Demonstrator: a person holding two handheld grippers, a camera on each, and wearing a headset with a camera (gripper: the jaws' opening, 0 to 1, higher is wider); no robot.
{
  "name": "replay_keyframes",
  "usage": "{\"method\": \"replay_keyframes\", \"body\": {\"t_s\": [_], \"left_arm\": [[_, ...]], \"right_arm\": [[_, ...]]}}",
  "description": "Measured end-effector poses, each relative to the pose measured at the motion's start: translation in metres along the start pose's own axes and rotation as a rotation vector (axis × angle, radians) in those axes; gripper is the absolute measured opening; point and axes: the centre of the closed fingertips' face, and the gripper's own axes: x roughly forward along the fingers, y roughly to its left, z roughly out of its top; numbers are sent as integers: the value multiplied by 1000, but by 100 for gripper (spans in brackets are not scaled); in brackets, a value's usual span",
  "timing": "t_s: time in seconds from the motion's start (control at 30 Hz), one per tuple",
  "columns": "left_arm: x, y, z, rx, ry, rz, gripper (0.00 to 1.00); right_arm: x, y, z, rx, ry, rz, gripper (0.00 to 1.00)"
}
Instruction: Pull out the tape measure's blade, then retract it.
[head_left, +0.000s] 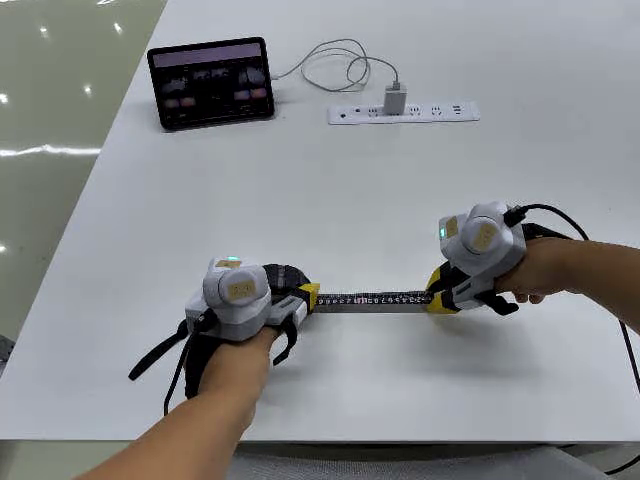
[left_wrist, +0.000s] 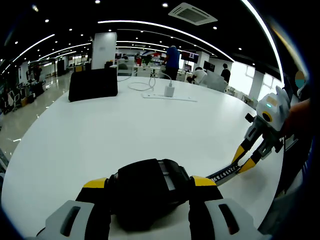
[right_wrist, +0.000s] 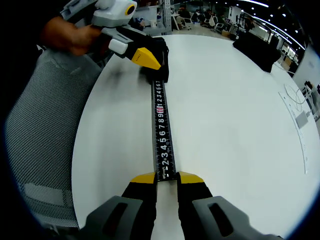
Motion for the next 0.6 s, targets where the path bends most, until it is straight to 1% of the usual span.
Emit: {"method": "replay_keyframes", "body": {"t_s": [0.13, 0.3, 0.6], "left_arm": [[0, 0, 0, 0, -1, 0, 59], [0, 0, 0, 0, -1, 0, 59], [0, 0, 0, -1, -2, 0, 59]], "right_arm": [[1, 0, 2, 6, -4, -2, 11], [1, 2, 6, -4, -8, -3, 11], [4, 0, 9, -2, -11, -6, 11]]}}
